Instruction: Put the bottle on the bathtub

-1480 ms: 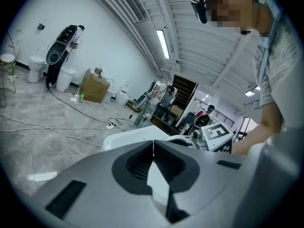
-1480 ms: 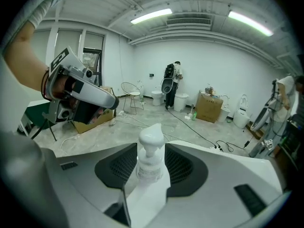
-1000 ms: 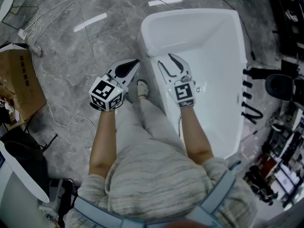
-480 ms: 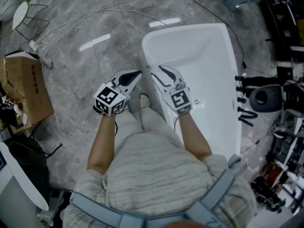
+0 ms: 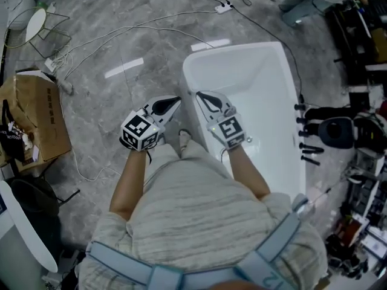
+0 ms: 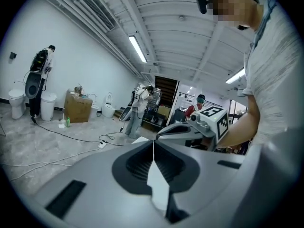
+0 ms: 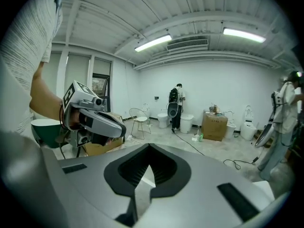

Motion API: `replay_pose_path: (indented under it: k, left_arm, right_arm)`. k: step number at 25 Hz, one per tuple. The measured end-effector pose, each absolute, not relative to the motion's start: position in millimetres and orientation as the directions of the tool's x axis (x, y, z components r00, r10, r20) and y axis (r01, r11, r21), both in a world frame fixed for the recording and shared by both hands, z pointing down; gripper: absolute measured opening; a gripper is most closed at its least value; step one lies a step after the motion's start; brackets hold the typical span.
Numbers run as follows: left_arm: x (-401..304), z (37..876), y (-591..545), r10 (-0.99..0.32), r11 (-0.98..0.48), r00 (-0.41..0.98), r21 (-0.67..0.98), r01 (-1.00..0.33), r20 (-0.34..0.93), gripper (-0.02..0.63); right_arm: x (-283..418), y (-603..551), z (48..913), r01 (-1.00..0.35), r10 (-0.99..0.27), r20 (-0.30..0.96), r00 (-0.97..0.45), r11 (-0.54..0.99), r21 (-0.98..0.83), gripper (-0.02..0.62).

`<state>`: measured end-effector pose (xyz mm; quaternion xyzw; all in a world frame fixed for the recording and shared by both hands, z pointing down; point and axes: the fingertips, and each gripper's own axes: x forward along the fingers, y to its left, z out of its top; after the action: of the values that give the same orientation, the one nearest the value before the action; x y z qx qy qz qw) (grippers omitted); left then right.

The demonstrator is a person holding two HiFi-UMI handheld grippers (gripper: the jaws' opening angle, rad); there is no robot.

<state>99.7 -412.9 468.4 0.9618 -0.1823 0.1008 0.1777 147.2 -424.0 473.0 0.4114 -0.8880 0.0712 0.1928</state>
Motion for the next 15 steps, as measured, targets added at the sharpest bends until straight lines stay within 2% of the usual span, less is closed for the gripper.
replay_pose_path:
  k: [15]
  left_arm:
    - [92.1, 435.4, -402.7, -0.33, -0.888, 0.914, 0.251, -0.385, 0.234, 0.003]
  right_arm:
    - [147.2, -426.4, 430.3, -0.753, -0.718, 0.338, -0.609, 0.657, 0.041, 0.002]
